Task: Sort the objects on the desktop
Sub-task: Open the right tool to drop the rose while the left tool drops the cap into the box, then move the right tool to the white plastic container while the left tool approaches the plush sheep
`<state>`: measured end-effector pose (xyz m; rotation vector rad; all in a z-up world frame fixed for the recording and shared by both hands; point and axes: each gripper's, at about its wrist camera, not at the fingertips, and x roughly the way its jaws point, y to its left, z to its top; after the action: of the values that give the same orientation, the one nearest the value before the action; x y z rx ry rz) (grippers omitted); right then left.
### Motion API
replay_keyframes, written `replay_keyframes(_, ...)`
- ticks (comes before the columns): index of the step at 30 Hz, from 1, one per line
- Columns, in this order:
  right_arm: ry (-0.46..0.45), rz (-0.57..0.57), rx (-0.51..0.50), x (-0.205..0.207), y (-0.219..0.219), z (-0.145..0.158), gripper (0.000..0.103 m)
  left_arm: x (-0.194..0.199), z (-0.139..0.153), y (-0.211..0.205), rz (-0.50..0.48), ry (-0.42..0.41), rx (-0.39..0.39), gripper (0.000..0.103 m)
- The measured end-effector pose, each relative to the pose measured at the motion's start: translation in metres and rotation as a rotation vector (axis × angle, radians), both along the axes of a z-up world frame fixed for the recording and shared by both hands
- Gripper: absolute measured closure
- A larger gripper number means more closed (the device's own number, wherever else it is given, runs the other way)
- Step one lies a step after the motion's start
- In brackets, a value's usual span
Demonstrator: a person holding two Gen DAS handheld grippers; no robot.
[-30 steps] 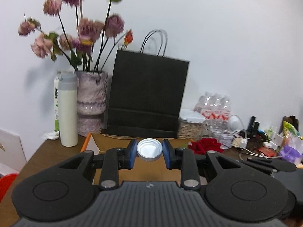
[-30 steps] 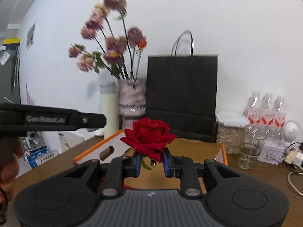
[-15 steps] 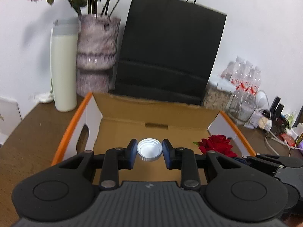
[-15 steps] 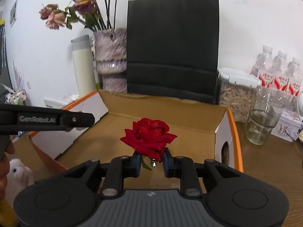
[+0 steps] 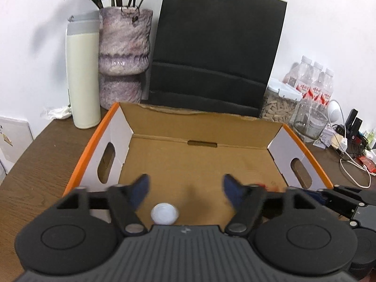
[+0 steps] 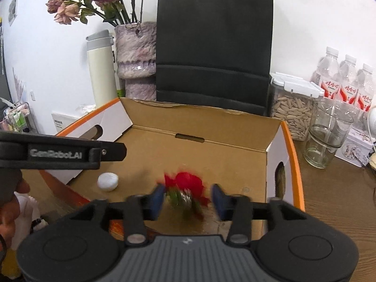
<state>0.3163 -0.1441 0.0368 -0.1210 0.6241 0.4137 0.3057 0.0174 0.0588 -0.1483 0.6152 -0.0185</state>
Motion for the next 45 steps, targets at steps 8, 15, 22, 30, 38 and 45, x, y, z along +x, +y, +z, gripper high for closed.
replay_keyframes(8,-0.033,-0.016,-0.022,-0.007,0.001,0.012,0.0,-0.007,0.011,-0.007,0.029,-0.038,0.05,0.0)
replay_keyframes(15,-0.053,-0.028,-0.02,-0.012,0.0,0.019,0.0,-0.012,0.016,-0.007,0.038,-0.049,0.05,0.0)
replay_keyframes(22,-0.089,-0.035,-0.01,-0.028,-0.006,0.028,0.0,-0.031,0.029,-0.006,0.026,-0.094,0.044,0.0)
replay_keyframes(30,-0.108,-0.05,0.007,-0.06,-0.025,0.036,0.0,-0.071,0.042,0.003,0.025,-0.136,0.061,0.0)
replay_keyframes(38,-0.115,-0.071,0.003,-0.095,-0.038,0.034,0.0,-0.113,0.039,0.026,0.056,-0.15,0.069,0.0)
replay_keyframes(45,-0.12,-0.094,0.003,-0.125,-0.043,0.022,0.0,-0.137,0.026,0.042,0.073,-0.131,0.03,0.0)
